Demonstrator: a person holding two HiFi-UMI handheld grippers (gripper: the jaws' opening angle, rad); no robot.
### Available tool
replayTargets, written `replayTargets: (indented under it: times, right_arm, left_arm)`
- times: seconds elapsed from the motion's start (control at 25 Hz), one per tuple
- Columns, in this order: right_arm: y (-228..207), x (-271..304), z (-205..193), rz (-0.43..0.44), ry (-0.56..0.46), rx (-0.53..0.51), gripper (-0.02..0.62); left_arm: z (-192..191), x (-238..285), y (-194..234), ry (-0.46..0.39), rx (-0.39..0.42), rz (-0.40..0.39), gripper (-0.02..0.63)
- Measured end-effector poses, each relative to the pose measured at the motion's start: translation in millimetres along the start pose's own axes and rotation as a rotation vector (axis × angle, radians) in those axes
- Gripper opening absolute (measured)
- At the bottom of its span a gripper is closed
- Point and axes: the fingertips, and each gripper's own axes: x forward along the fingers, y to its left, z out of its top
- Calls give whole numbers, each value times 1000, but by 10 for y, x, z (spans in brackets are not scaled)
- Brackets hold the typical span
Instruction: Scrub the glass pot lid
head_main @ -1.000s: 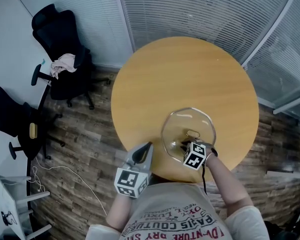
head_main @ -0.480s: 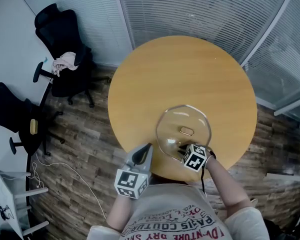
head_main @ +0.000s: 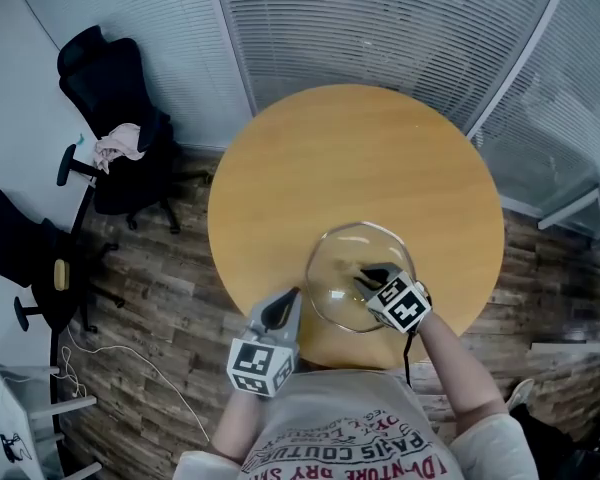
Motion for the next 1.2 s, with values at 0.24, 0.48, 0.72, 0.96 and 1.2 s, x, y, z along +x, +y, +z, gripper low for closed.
replayTargets:
  times: [0.24, 0.48, 0.72, 0.96, 1.2]
  right_arm:
    - [-737, 144, 5, -185, 59, 134, 63]
    - [-1215, 406, -181, -306, 153, 246, 63]
    - [-1414, 618, -404, -368, 241, 344, 63]
    - [-1419, 772, -540, -355, 306, 408, 63]
    - [-1528, 789, -520, -413, 355, 408, 63]
  left_arm:
    - [93, 8, 303, 14, 12, -12, 6]
    - [164, -15, 741, 31, 7, 2, 7]
    - [132, 35, 976, 59, 0, -8, 6]
    - [115, 153, 1084, 76, -4, -22, 6]
    - [105, 204, 1171, 85, -11, -28, 8]
